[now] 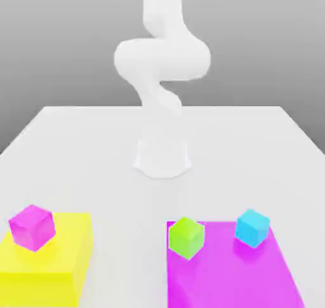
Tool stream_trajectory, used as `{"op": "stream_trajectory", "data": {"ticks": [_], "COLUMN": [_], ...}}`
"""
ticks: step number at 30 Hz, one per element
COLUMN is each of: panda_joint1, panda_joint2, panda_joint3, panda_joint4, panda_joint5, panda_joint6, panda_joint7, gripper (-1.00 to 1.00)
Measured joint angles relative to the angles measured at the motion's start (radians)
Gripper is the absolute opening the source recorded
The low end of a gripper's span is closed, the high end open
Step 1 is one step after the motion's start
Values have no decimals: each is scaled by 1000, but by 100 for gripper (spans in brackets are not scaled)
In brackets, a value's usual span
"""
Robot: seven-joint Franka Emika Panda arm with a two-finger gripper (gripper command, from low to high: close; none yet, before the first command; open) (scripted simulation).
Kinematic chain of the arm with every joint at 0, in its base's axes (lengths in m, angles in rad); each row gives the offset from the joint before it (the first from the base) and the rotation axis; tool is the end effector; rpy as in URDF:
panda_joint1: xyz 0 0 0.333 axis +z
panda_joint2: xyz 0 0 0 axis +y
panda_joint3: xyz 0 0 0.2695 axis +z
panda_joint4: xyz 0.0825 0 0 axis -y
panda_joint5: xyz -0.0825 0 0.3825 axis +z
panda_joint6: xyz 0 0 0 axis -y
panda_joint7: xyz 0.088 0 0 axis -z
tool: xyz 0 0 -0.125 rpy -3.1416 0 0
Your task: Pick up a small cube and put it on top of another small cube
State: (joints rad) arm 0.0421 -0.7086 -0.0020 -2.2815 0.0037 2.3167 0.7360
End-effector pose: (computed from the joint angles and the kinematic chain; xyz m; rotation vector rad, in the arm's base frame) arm 0.4190 0.0167 0.6406 -2.5300 0.9198 -0.9693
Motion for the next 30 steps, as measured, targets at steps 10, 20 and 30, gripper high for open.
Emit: {"op": "stream_trajectory", "data": {"ticks": [10, 20, 30], "panda_joint1": [149, 271, 353], "panda_joint2": [369, 731, 1097], "panda_joint3": [12, 69, 133], "panda_joint4": [75, 148, 222], "panda_joint5": [22, 15, -80], "panda_joint6": [67, 134, 199], "panda_joint7": [-263, -501, -681], "gripper": [0, 0, 0]}}
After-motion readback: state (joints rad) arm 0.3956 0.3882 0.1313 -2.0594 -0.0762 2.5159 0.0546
